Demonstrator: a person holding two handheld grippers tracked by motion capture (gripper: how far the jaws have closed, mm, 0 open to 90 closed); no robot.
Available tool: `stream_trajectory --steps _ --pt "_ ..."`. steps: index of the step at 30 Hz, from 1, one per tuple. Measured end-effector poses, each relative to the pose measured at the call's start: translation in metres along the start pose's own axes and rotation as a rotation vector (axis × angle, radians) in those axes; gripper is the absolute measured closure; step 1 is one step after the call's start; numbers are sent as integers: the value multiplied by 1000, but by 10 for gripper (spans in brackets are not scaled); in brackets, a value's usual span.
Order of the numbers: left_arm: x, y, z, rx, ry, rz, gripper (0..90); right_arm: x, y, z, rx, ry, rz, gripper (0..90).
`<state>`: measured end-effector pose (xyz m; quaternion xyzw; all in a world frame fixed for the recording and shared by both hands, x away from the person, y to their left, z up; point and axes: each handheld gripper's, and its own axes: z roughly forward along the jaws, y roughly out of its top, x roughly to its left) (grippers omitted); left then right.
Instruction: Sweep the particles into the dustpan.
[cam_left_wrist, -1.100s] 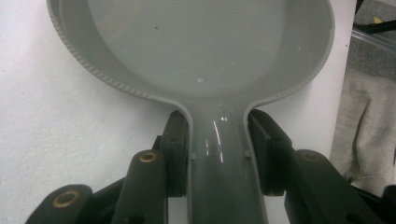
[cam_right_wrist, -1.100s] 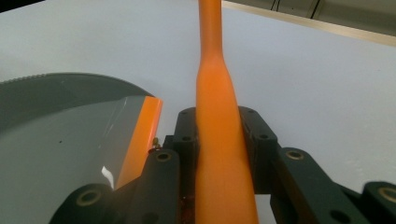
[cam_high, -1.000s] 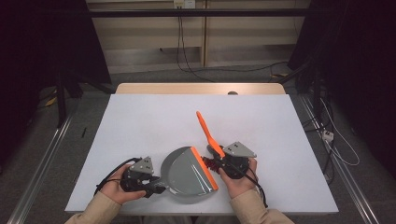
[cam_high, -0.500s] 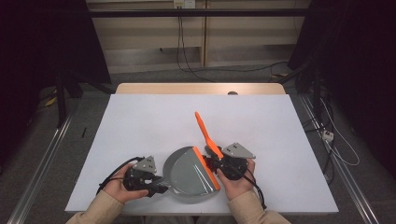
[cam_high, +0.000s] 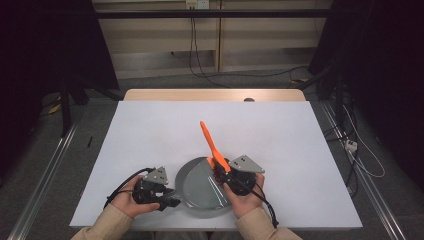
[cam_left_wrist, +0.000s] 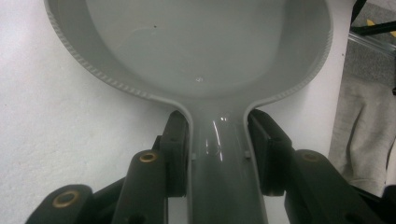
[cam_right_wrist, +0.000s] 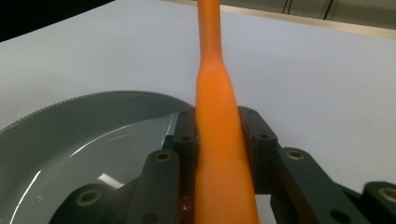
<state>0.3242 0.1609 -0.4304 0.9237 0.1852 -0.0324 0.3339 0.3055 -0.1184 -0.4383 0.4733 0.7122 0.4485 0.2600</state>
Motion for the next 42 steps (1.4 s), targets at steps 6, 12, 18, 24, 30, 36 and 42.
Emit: stream_trajectory --steps 6,12,18,24,30,36,42 --pt "1 -1 0 -18 -16 -8 626 5 0 0 -7 -4 -9 714" --pt "1 -1 -1 -12 2 -6 627 17 4 -2 -31 36 -5 715" --pt "2 -3 -1 -23 0 -10 627 33 9 2 -43 109 -32 715" --pt "2 -3 -2 -25 2 -11 627 11 25 -6 -88 89 -22 715" --pt "3 -3 -2 -37 -18 -16 627 -23 22 -3 -70 21 6 715" --pt "4 -4 0 -32 -15 -23 627 -34 9 7 -25 -16 -5 715" --pt "4 -5 0 -43 -7 -22 627 -14 5 11 -20 8 -57 715"
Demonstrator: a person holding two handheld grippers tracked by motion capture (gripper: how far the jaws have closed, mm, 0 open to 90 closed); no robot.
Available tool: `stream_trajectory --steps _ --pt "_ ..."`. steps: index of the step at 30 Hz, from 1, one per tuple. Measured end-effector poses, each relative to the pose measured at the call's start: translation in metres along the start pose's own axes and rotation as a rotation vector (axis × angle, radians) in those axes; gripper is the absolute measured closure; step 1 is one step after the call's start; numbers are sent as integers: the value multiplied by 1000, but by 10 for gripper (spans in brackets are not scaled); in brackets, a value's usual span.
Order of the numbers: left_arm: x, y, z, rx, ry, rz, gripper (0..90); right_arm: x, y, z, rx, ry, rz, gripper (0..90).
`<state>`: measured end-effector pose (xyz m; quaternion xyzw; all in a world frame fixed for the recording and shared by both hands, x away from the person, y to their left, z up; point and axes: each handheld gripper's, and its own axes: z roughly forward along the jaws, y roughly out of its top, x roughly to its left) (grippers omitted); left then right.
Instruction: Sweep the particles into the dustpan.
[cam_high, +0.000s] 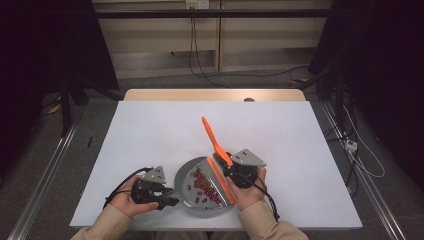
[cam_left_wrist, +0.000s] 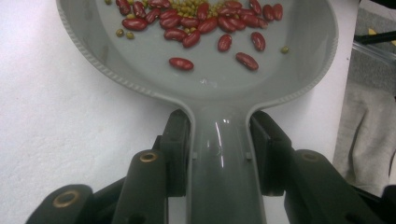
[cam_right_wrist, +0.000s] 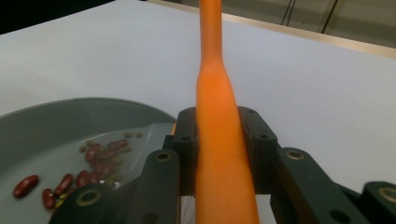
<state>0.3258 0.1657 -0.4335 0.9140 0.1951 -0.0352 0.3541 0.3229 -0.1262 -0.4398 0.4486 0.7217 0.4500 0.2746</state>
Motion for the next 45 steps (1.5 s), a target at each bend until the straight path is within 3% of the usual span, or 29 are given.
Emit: stream_trajectory --steps 1,4,7,8,10,11,12,14,18,22,24,26,28,33,36,37,38,39,41,44,45 --pt "-1 0 0 6 19 2 627 3 0 0 -3 16 6 715" --pt "-1 -1 0 -11 4 1 628 14 2 0 -14 46 -1 715" --pt "-2 -2 0 -11 24 3 629 18 6 -3 -32 110 54 715" --pt "-2 -2 0 -10 25 4 629 20 7 -4 -38 113 47 715" --pt "-1 -4 0 -27 9 8 629 20 8 -5 -47 100 24 714" --pt "-2 -4 1 -28 33 12 630 17 8 -5 -52 95 35 714" --pt "-2 -5 1 -41 17 9 630 14 9 -6 -56 91 41 715" --pt "-3 -6 1 -44 42 16 630 6 10 -8 -64 86 69 715" --pt "-1 -7 2 -47 30 33 630 -6 11 -15 -76 70 87 714" --pt "-2 -6 2 -44 43 18 630 -12 7 -14 -61 42 76 714" --pt "-2 -6 2 -47 29 11 630 -13 3 -11 -43 32 69 715" --pt "-2 -4 1 -28 46 22 630 -11 0 -8 -22 20 58 714" --pt "-3 -4 2 -42 31 5 630 -7 -3 -5 -15 28 51 715" --pt "-3 -3 2 -43 33 3 630 14 -2 -4 -22 42 -4 713" --pt "-3 -4 3 -46 36 3 629 16 3 -7 -45 91 44 714" --pt "-3 -4 3 -50 35 2 630 18 4 -8 -48 97 37 714" --pt "-3 -4 2 -41 54 7 630 20 5 -8 -52 93 17 714" --pt "-2 -5 2 -47 44 12 630 20 5 -8 -54 99 18 714" --pt "-2 -6 0 -50 62 12 630 18 5 -8 -59 113 43 714" --pt "1 -7 -2 -78 38 -5 630 11 9 -12 -79 104 58 714" --pt "1 -7 -3 -78 61 -2 630 8 10 -13 -85 99 58 714"
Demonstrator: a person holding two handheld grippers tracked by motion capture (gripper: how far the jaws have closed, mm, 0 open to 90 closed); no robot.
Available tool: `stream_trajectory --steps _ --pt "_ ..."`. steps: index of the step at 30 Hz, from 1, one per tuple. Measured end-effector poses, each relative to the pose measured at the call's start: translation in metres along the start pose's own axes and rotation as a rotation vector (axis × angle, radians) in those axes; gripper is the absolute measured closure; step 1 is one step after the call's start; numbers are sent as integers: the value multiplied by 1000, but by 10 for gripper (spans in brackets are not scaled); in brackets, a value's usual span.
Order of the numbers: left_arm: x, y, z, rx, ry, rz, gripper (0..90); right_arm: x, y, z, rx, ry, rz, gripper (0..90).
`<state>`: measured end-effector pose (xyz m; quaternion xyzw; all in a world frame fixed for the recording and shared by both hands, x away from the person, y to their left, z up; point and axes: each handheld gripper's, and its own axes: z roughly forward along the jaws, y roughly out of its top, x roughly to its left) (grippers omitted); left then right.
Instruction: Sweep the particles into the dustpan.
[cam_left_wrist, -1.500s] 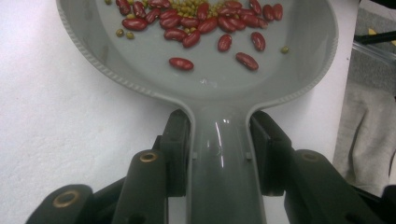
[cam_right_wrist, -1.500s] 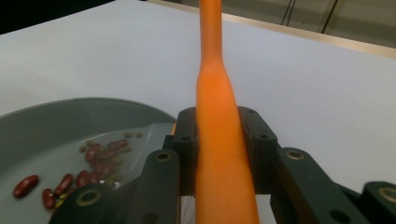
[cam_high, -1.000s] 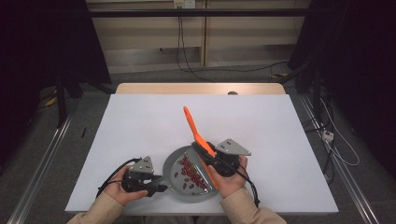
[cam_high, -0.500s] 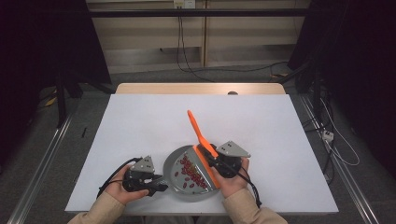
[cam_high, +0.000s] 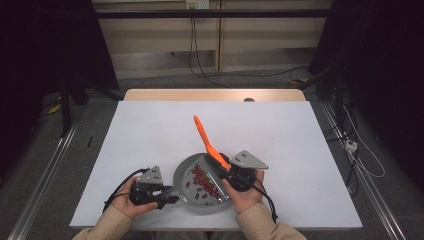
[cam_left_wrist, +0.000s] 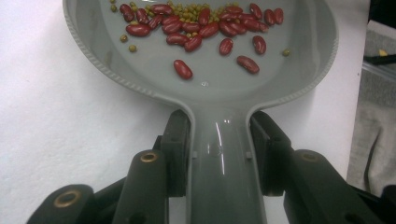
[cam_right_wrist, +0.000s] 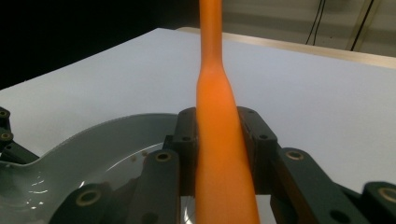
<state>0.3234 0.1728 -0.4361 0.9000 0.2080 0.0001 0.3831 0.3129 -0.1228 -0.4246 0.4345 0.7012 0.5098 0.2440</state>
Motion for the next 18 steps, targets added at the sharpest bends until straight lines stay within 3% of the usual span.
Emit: stream_trajectory --steps 5,9,12,18 --pt "2 0 -3 -22 -3 -9 630 -15 5 -9 -26 -27 28 714" --pt "4 -1 -6 -39 29 -21 630 -26 7 -14 -29 -40 38 714" --pt "7 -3 -10 -46 30 -33 630 -34 8 -17 -33 -54 53 714" --pt "10 -5 -16 -78 53 -66 629 -45 6 -21 -21 -78 42 714"
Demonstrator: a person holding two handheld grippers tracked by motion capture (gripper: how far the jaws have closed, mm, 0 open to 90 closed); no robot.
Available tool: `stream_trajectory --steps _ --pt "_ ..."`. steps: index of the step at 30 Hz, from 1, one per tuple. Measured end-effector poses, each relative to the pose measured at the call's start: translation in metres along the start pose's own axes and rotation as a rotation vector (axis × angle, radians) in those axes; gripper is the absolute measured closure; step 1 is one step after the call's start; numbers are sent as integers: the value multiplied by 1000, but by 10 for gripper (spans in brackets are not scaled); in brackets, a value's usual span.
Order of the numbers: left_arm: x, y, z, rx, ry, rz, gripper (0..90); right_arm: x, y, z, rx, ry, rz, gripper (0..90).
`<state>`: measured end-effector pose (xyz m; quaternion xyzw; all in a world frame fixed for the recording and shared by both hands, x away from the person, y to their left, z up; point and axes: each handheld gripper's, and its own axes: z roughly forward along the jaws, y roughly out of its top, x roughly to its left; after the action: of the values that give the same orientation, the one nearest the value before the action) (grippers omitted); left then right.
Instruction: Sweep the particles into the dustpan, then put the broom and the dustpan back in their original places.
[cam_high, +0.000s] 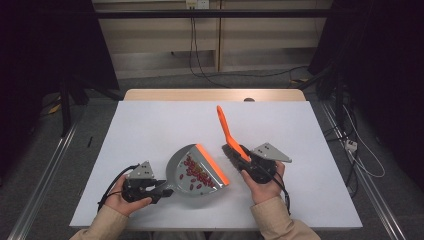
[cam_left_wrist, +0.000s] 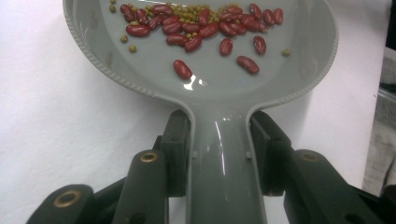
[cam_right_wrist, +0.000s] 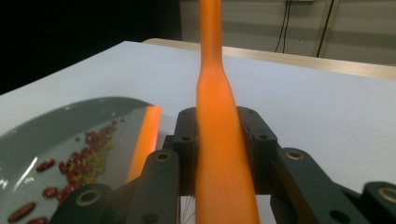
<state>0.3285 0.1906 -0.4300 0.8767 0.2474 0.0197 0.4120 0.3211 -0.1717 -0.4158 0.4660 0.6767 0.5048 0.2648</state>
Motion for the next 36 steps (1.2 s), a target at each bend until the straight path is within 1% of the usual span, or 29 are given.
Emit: stream_trajectory --steps 1,2,6,10,11,16,19,20,22,25,26,36 --pt "1 0 -1 5 7 4 630 -2 -1 -1 4 -2 -1 714" --pt "2 0 -2 -4 12 -5 630 -3 -2 -1 6 -7 3 714" --pt "5 0 -4 -16 29 -11 629 -10 -4 -4 10 -15 8 714" --pt "8 -1 -7 -27 53 -30 629 -16 -4 -8 9 -24 7 714" --pt "9 -1 -8 -34 49 -36 630 -17 -5 -9 8 -29 9 714" --pt "13 -2 -11 -44 77 -52 629 -25 -6 -13 8 -40 17 714" --pt "14 -2 -13 -46 88 -64 629 -27 -7 -14 9 -46 16 714" --pt "15 -3 -13 -54 88 -64 629 -28 -7 -15 11 -48 16 714" --pt "17 -3 -15 -50 93 -68 629 -29 -8 -15 19 -51 10 714" --pt "19 -3 -17 -53 104 -76 629 -31 -10 -16 24 -52 14 714" --pt "20 -4 -17 -60 110 -77 629 -32 -10 -16 25 -51 19 714" --pt "26 -6 -24 -71 152 -122 629 -45 -10 -25 14 -78 34 714"
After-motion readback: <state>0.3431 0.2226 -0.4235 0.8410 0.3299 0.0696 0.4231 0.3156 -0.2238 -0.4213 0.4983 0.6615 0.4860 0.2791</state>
